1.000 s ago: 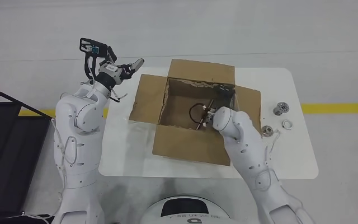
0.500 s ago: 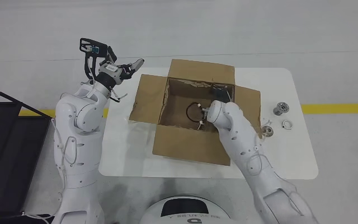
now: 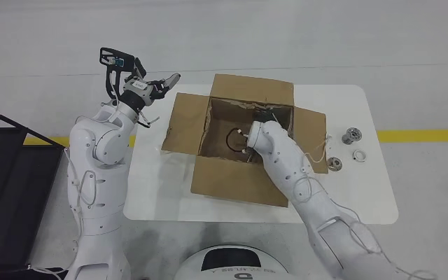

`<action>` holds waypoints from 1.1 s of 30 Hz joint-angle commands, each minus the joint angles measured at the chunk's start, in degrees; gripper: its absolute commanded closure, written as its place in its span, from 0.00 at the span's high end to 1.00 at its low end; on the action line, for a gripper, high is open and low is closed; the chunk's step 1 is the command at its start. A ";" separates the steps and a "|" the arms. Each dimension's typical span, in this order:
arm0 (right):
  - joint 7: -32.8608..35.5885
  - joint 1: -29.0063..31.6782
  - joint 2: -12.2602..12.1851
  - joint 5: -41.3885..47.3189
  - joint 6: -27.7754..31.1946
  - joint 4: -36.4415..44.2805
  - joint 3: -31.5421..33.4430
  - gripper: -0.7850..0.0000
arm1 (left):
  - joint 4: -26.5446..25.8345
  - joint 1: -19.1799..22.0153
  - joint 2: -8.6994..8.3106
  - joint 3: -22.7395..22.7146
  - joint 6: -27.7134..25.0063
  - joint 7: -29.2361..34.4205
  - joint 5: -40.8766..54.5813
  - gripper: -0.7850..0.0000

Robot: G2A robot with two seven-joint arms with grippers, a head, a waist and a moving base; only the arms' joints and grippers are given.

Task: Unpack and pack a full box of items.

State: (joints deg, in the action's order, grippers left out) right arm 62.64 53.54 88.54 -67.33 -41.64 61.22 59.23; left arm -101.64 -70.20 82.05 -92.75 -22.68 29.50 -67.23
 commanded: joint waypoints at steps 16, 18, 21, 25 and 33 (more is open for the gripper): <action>-0.41 6.21 -0.19 -2.76 -0.41 12.60 5.10 0.00 | 0.00 0.01 0.00 -0.04 0.00 0.00 0.05 1.00; -0.59 10.57 -0.92 -5.20 0.18 20.22 6.24 0.00 | 0.00 0.01 0.00 -0.04 0.00 0.00 0.05 1.00; -2.00 17.27 -1.84 -7.76 2.53 29.97 7.83 0.00 | 0.00 0.01 0.00 -0.04 0.00 0.00 0.05 1.00; -3.42 22.79 -2.51 -8.80 5.01 36.62 9.65 0.00 | 0.00 0.01 0.00 -0.04 0.00 0.00 0.05 1.00; 0.86 16.75 -1.90 -10.84 4.01 27.61 7.68 0.27 | 0.00 0.01 0.00 -0.04 0.00 0.00 0.05 1.00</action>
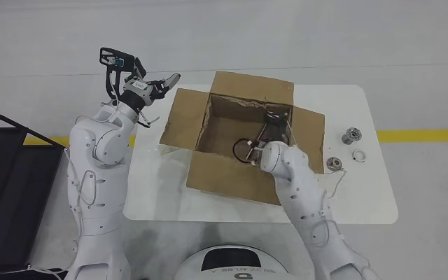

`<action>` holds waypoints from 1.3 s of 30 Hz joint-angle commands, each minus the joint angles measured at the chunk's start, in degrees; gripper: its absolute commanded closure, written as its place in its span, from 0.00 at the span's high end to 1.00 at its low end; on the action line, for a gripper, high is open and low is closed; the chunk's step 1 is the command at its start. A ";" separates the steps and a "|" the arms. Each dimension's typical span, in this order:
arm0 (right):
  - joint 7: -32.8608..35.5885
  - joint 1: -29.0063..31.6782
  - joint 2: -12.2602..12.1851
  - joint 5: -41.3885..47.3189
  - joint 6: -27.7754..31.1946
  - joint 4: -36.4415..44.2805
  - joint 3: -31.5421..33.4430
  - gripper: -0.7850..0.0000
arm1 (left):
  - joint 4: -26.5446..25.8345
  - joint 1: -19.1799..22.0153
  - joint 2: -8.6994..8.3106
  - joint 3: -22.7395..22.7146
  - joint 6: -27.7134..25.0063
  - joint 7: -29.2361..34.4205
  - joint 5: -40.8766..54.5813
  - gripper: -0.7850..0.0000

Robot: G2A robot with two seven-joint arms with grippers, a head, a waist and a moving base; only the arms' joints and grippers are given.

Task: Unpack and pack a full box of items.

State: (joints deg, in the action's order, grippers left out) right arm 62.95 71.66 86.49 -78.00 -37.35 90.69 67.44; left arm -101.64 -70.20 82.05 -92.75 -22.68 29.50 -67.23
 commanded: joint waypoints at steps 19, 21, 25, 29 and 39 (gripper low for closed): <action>-0.15 -12.73 4.91 -3.12 -4.13 -22.47 -8.63 0.29 | 0.00 0.01 0.00 -0.04 0.00 0.00 0.05 1.00; -0.66 -13.18 5.45 -3.56 -4.64 -23.76 -8.88 0.30 | 0.00 0.01 0.00 -0.04 0.00 0.00 0.05 1.00; -1.48 -13.96 6.49 -4.42 -5.46 -26.37 -8.83 0.31 | 0.00 0.01 0.00 -0.04 0.00 0.00 0.05 1.00; -1.64 -15.16 7.56 -5.07 -5.62 -29.39 -8.45 0.30 | 0.00 0.01 0.00 -0.04 0.00 0.00 0.05 1.00; -2.26 -16.76 9.97 -7.02 -6.24 -34.28 -6.54 0.00 | 0.00 0.01 0.00 -0.04 0.00 0.00 0.05 1.00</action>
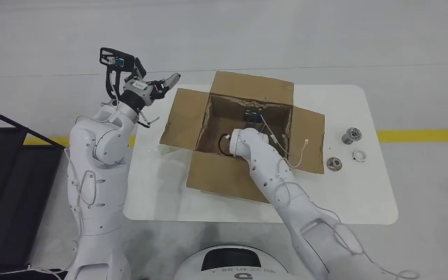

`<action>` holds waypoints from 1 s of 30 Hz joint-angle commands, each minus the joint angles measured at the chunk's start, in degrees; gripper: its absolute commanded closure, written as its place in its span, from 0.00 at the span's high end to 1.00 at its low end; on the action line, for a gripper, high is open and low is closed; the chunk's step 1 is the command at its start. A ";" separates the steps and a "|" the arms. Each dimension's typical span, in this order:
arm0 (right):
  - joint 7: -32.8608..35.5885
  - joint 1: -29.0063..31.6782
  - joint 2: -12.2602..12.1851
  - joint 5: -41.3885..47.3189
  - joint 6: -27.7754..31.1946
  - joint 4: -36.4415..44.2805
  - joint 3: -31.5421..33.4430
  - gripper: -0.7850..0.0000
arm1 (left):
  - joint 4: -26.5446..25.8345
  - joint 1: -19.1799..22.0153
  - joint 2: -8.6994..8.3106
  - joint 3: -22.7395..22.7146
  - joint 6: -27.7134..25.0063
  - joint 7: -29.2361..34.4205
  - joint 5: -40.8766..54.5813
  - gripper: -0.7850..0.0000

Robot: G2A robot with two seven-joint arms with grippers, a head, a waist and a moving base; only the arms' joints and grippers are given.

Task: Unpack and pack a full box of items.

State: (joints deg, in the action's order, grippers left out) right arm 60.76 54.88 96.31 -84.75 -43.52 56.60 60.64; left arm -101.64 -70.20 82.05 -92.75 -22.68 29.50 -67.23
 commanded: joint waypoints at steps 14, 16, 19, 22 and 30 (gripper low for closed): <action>1.54 10.89 0.73 -10.39 1.54 17.99 3.57 0.00 | 0.00 0.01 0.00 -0.04 0.00 0.00 0.05 1.00; 2.09 13.15 0.60 -12.23 2.52 22.33 3.47 0.00 | 0.00 0.01 0.00 -0.04 0.00 0.00 0.05 1.00; -0.97 17.12 0.29 -13.98 4.73 29.12 3.03 0.00 | 0.00 0.01 0.00 -0.04 0.00 0.00 0.05 1.00; -7.47 21.85 -0.12 -13.68 7.55 35.94 3.04 0.00 | 0.00 0.01 0.00 -0.04 0.00 0.00 0.05 1.00; -23.91 31.47 -1.14 -6.93 15.61 48.52 5.70 0.00 | 0.00 0.01 0.00 -0.04 0.00 0.00 0.05 1.00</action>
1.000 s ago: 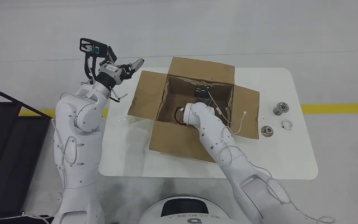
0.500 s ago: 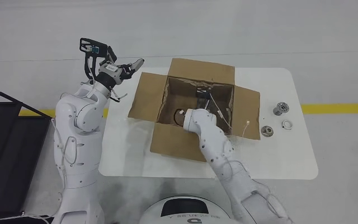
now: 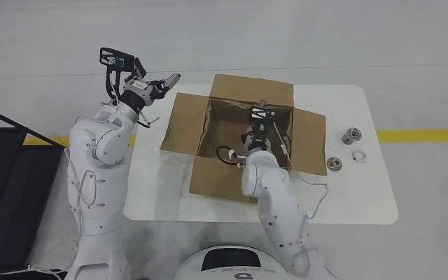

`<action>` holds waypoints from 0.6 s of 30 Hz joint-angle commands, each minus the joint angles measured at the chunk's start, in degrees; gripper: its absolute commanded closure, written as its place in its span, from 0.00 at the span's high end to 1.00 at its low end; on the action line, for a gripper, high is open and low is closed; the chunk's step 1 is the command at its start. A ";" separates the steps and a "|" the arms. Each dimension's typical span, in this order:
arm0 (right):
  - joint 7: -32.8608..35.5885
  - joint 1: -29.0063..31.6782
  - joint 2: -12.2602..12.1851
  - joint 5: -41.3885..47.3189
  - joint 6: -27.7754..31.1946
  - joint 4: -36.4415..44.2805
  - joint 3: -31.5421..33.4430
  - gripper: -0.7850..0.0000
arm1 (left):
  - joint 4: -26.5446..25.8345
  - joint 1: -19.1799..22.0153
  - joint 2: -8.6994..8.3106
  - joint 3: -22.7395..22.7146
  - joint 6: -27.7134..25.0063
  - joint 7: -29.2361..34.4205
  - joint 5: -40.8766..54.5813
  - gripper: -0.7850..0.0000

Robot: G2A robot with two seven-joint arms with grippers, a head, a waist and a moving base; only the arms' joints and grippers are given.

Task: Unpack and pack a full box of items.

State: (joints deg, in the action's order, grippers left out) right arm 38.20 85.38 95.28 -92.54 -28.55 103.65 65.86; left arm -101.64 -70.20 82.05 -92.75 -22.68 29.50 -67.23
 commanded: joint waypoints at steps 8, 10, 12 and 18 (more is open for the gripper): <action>-10.94 10.57 -1.21 9.42 6.56 15.64 6.82 0.00 | 0.00 0.01 0.00 -0.04 0.00 0.00 0.05 1.00; -14.83 14.29 -1.51 10.98 7.84 18.98 8.28 0.00 | 0.00 0.01 0.00 -0.04 0.00 0.00 0.05 1.00; -18.74 18.30 -1.78 12.66 8.90 22.33 9.57 0.00 | 0.00 0.01 0.00 -0.04 0.00 0.00 0.05 1.00; -27.39 27.29 -2.27 19.40 9.39 28.77 15.23 0.00 | 0.00 0.01 0.00 -0.04 0.00 0.00 0.05 1.00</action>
State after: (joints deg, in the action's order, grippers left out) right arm 11.83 111.64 93.04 -74.61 -18.86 131.74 79.87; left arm -101.64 -70.20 82.05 -92.75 -22.68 29.50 -67.23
